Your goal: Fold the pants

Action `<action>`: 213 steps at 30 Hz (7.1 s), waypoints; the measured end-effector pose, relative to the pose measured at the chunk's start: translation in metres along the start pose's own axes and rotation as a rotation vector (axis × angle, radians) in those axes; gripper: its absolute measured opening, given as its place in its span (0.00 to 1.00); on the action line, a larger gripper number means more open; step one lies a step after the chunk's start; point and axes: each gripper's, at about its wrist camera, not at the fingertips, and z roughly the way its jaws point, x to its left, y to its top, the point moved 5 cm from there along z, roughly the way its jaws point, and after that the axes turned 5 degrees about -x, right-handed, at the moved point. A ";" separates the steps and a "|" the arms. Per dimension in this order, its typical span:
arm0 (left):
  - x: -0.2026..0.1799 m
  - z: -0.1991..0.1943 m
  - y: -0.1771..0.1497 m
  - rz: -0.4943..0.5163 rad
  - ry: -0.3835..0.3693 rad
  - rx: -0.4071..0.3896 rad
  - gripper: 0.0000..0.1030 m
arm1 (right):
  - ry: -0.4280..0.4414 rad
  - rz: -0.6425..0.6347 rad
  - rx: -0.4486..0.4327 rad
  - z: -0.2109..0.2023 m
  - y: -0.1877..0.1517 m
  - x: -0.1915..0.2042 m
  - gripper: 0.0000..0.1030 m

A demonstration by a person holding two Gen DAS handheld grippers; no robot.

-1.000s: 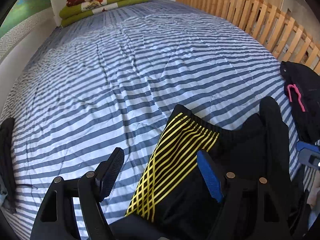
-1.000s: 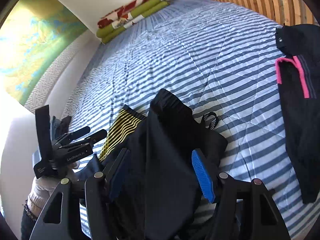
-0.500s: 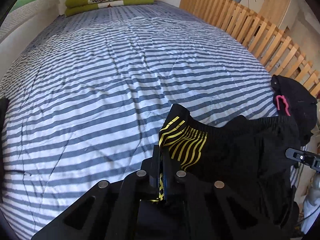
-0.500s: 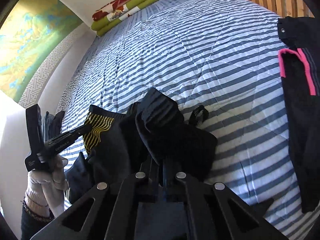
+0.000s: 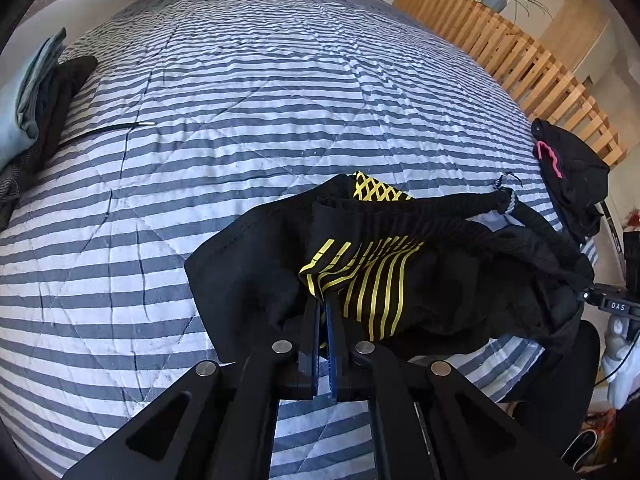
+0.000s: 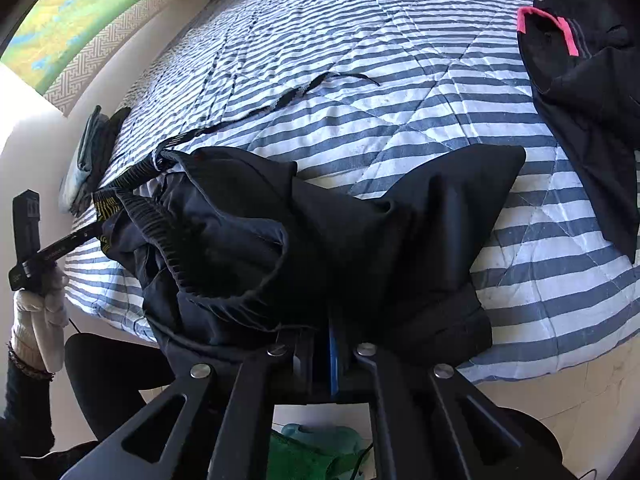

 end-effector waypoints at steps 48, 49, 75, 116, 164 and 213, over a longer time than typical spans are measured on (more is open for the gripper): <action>-0.007 -0.182 0.359 0.062 0.069 -0.578 0.01 | 0.052 -0.132 -0.616 -0.157 0.359 0.143 0.03; -0.009 -0.196 0.363 0.082 0.075 -0.598 0.01 | 0.060 -0.140 -0.630 -0.168 0.367 0.152 0.03; 0.014 -0.081 0.158 0.116 -0.006 -0.193 0.01 | 0.070 -0.123 -0.279 -0.056 0.177 0.077 0.03; -0.006 -0.069 -0.100 0.349 0.094 -0.100 0.12 | -0.100 -0.367 -0.217 0.003 0.011 0.030 0.08; -0.133 -0.066 -0.045 0.394 -0.168 -0.117 0.30 | -0.003 -0.203 -0.227 -0.027 0.072 0.006 0.31; -0.270 0.090 -0.019 0.346 -0.562 0.045 0.42 | 0.120 -0.107 -0.116 0.145 0.292 0.013 0.33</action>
